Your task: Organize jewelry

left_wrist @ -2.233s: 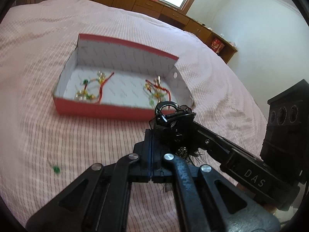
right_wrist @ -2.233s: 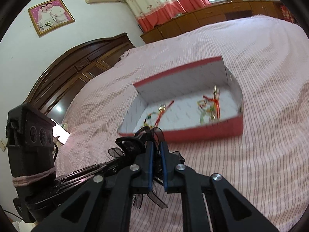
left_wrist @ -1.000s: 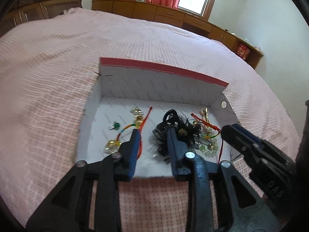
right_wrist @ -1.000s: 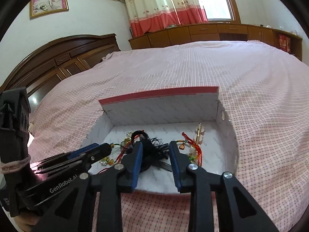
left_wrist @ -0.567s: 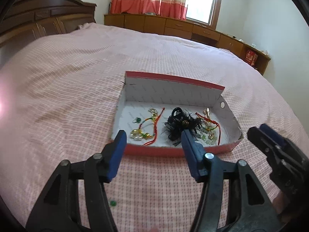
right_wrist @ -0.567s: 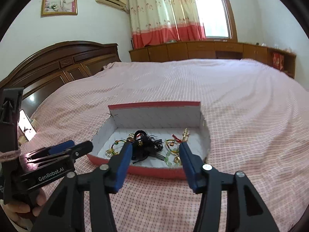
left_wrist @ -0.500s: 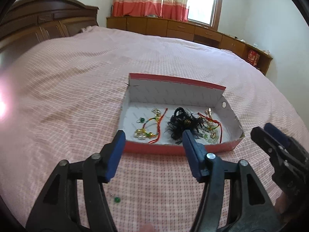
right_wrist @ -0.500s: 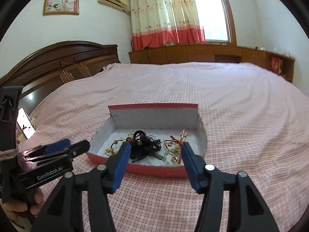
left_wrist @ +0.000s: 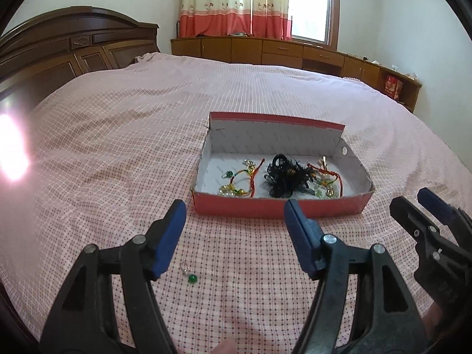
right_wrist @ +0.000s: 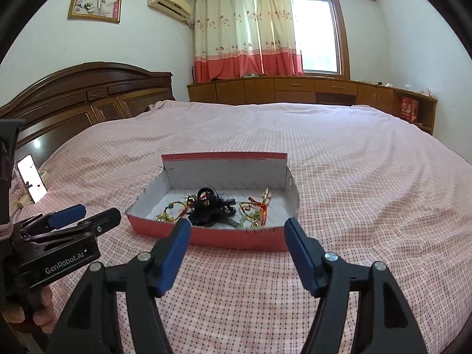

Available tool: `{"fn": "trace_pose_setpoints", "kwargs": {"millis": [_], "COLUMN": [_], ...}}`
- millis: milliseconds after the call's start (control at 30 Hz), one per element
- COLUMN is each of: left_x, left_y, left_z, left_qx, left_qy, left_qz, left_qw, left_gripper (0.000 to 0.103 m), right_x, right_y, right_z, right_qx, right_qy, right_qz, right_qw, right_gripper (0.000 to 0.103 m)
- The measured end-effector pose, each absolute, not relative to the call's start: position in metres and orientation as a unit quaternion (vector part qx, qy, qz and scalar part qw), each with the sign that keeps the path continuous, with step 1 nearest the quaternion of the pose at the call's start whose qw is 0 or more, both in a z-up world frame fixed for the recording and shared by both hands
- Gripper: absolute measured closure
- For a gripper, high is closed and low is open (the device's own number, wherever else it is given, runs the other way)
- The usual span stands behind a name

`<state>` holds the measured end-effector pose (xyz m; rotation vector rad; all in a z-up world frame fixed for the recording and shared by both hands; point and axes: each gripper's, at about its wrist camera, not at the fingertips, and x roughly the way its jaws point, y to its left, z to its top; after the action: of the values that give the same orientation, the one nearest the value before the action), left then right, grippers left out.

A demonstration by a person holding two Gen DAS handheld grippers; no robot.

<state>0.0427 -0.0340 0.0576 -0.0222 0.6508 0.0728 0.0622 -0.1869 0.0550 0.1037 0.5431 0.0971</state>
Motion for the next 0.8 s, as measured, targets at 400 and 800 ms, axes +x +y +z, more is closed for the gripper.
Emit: {"fn": "trace_pose_setpoints", "kwargs": {"millis": [400, 800], "left_x": [0.0394, 0.0400], "left_y": [-0.0377, -0.0382], "left_z": [0.0540, 0.0533], "left_qx": [-0.013, -0.012], "left_qy": [0.324, 0.323], "left_qz": [0.037, 0.039], "left_qw": [0.945, 0.945], "left_gripper": [0.042, 0.042], "right_x": [0.0588, 0.0588], "right_y": [-0.1904, -0.1898], "right_z": [0.0497, 0.0498], "right_qx": [0.058, 0.058], "right_qy": [0.274, 0.274], "right_qz": [0.043, 0.042], "right_qw": [0.959, 0.959], "right_gripper": [0.035, 0.035]}}
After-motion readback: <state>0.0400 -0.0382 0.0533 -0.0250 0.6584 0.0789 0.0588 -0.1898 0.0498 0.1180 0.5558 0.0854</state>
